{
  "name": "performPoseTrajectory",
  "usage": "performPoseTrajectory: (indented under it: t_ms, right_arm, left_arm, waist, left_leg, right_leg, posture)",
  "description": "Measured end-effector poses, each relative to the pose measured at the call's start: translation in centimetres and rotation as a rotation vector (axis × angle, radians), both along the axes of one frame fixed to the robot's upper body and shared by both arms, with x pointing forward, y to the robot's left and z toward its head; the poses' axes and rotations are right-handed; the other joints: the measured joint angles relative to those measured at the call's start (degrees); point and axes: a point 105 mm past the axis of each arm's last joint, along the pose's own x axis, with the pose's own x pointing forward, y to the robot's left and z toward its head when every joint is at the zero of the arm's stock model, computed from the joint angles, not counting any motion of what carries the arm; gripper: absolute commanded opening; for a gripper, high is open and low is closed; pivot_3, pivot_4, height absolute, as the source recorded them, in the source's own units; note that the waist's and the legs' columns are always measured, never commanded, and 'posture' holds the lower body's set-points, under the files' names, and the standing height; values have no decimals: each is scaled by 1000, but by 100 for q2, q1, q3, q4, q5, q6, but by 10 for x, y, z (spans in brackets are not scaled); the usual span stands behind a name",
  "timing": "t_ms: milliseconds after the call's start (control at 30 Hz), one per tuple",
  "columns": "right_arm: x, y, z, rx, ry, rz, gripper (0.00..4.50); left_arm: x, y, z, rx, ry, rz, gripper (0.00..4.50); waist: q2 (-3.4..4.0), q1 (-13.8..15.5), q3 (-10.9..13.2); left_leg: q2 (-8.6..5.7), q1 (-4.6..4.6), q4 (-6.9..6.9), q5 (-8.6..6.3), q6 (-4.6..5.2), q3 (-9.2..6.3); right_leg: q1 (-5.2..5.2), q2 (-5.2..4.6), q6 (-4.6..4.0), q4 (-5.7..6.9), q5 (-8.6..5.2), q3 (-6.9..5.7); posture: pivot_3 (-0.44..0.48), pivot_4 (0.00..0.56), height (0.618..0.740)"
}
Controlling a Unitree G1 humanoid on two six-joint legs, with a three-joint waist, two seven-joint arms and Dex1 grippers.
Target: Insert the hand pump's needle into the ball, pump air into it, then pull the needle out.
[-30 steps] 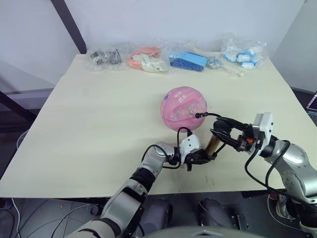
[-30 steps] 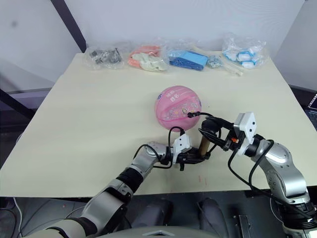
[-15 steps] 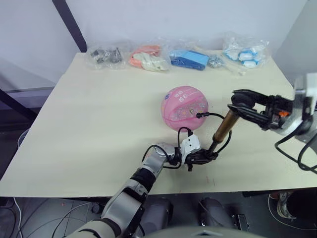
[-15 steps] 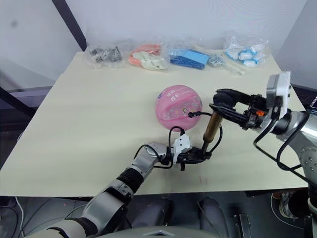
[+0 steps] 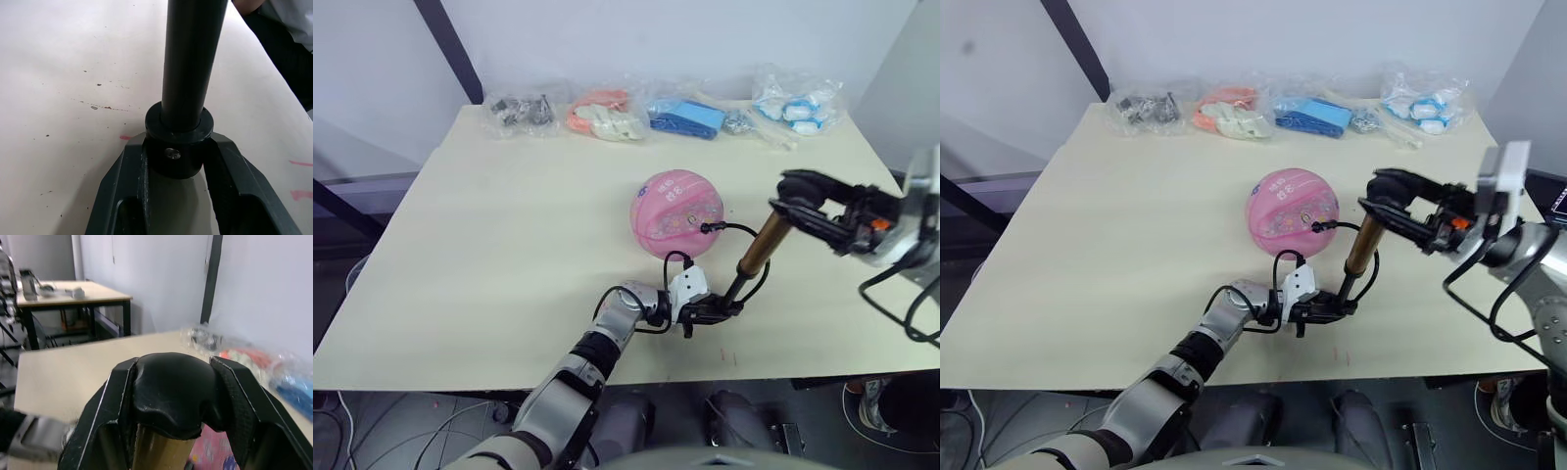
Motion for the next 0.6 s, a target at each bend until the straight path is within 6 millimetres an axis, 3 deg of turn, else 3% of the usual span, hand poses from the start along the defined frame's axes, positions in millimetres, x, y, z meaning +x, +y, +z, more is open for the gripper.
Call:
performPoseTrajectory:
  t_ms: [267, 500, 600]
  right_arm:
    - [6, 14, -62, -81, 45, -31, 1906]
    - [10, 17, -93, -104, 81, -48, 1906]
    - [12, 17, -93, -89, 74, -53, 1906]
  left_arm:
    - [0, 1, -2, 6, 1, 7, 1078]
    - [0, 1, -3, 6, 3, 13, 1078]
    - [-1, 0, -3, 2, 4, 14, 1078]
  waist:
    - [-13, -4, -22]
    - [-13, -5, -34]
    - [-9, -1, -35]
  left_leg:
    - [6, 19, -1, 0, -1, 4]
    - [7, 22, -1, 0, -1, 4]
    - [7, 21, -1, 0, -1, 3]
  right_leg:
    - [11, 28, 1, 2, -1, 5]
    - [12, 30, 1, 3, -1, 6]
    - [11, 30, 1, 2, -1, 7]
  posture:
    - [0, 150, 740]
    - [0, 150, 740]
    - [0, 150, 740]
